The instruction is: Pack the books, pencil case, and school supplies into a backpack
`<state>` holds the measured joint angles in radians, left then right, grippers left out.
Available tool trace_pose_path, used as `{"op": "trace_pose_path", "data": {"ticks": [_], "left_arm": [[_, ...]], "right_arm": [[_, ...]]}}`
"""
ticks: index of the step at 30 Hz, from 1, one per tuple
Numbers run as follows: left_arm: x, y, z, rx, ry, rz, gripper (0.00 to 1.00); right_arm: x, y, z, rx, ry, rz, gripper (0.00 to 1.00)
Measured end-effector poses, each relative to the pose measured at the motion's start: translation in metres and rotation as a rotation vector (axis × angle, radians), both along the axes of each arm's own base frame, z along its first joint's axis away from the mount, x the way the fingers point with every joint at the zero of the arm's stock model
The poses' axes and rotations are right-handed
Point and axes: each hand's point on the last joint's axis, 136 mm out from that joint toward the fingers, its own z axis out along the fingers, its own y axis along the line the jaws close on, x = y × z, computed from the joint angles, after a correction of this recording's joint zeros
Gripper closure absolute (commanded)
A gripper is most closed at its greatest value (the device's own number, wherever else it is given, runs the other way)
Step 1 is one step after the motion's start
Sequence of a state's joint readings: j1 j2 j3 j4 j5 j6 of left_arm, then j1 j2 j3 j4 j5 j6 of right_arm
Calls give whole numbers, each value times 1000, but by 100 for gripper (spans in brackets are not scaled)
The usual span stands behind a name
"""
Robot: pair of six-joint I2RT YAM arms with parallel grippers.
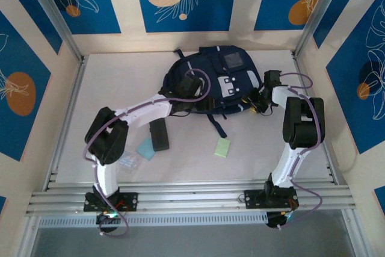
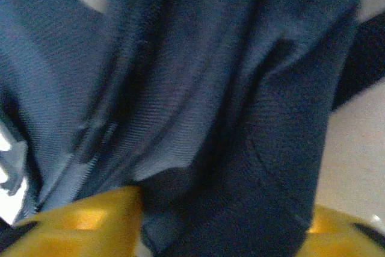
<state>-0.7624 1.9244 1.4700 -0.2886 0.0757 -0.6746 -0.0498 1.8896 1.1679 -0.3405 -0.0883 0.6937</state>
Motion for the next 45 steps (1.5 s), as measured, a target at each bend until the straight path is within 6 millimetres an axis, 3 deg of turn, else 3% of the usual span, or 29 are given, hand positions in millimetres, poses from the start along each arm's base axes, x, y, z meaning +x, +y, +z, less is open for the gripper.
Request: {"op": "trace_pose_path", "data": {"ticks": [1,7,13,17,24,27,29,36,40,45], "left_arm": [[0,-5,-4,3,5,-3,39],[11,-22,-22,23,21,-3,39],[24,-22,-40,90,26,23,39],[29,-15,-51,166,27,39,40],[31,14,-60,336,-14,58,48],[33,23,-62,402,-29,56,59],[36,23,-66,425,-31,45,66],[35,18,-76,429,1,25,73],[34,16,-77,414,27,20,89],[33,15,-74,382,59,14,100]], "right_arm": [[2,2,0,10,-9,-8,100],[-3,26,1,78,-53,-26,100],[-25,77,2,97,-59,23,100],[-32,96,2,94,-72,32,100],[-34,103,3,85,-88,36,100],[-36,106,3,82,-97,40,100],[-36,106,3,79,-102,39,100],[-36,106,3,72,-109,34,100],[-36,105,3,66,-109,32,100],[-36,105,3,62,-110,29,100]]}}
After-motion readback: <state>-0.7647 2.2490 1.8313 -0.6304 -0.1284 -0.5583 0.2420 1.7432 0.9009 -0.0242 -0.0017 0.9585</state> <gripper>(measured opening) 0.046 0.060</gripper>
